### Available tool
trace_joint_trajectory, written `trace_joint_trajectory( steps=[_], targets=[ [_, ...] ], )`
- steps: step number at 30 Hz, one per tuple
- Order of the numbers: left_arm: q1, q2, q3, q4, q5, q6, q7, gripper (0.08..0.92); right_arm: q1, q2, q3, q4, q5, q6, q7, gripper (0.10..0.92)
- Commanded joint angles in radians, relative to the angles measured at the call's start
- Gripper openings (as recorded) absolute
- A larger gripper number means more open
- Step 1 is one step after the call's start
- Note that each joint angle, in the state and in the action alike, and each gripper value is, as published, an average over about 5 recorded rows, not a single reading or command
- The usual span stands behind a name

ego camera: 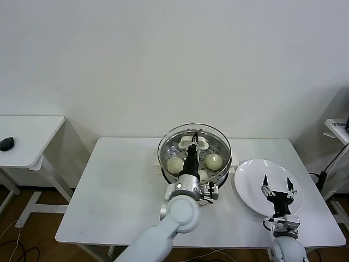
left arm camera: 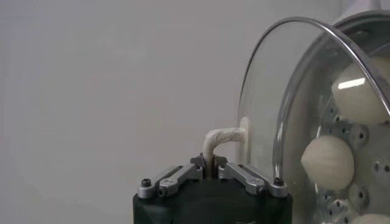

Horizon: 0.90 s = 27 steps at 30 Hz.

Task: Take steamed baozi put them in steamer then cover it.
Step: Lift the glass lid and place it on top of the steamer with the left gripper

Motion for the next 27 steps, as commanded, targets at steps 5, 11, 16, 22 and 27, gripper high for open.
trace_joint_trajectory(
  steps=[5, 11, 16, 22, 27],
  targets=[
    [-0.028, -0.067, 0.02, 0.129, 0.05, 0.019, 0.009, 0.186, 0.005, -0.001, 0.001, -0.003, 0.001, -0.004, 0.0, 0.823],
    [-0.029, -0.068, 0.016, 0.154, 0.05, 0.007, -0.001, 0.186, 0.007, -0.003, 0.0, -0.002, 0.003, -0.006, -0.001, 0.823],
    [-0.029, -0.072, 0.012, 0.167, 0.05, 0.0, -0.011, 0.186, 0.01, -0.005, -0.001, -0.002, 0.004, -0.008, -0.001, 0.823],
    [-0.031, -0.076, 0.007, 0.183, 0.054, -0.008, -0.018, 0.186, 0.013, -0.006, -0.001, -0.002, 0.005, -0.008, -0.001, 0.823],
    [-0.026, -0.073, 0.002, 0.182, 0.056, -0.012, -0.019, 0.186, 0.014, -0.007, -0.001, -0.003, 0.005, -0.007, -0.001, 0.823]
  ],
)
